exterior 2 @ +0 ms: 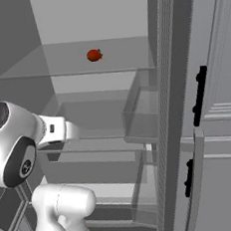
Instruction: Place one tomato and one fish in each tupperware on the nearby counter, to pack two identical lunches.
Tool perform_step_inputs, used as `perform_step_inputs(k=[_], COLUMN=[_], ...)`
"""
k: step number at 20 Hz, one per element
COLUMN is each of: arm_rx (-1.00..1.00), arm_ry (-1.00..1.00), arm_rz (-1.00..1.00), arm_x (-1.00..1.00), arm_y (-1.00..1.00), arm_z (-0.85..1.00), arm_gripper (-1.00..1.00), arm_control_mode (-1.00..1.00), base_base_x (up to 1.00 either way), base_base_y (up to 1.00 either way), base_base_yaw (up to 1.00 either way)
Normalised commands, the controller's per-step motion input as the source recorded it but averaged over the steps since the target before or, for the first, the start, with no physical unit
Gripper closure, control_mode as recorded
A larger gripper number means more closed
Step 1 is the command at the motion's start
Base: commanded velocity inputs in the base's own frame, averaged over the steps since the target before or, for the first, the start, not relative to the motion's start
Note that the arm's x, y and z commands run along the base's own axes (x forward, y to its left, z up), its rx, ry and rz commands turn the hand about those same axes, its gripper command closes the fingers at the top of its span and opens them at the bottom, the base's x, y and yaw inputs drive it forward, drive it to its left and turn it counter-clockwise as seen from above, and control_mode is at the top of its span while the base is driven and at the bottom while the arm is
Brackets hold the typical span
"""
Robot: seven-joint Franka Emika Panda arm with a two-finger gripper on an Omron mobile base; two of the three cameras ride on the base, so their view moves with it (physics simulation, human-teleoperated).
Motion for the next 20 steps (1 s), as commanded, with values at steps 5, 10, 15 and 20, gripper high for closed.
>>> perform_step_inputs(k=[5,10,15,20], arm_rx=[-0.09,-0.05,0.01,0.11], arm_ry=[-0.33,-0.19,-0.02,0.09], arm_rz=[0.0,-0.03,-0.09,-0.09], arm_x=[0.0,0.01,0.27,0.97], arm_y=[0.04,0.08,0.0,0.02], arm_z=[0.82,1.0,1.0,0.56], arm_gripper=[-1.0,-1.0,-1.0,-1.0], arm_control_mode=[-1.0,-1.0,-1.0,-1.0], base_base_x=[0.0,0.0,0.0,0.0], base_base_y=[0.0,0.0,0.0,0.0], base_base_yaw=[0.0,0.0,0.0,0.0])
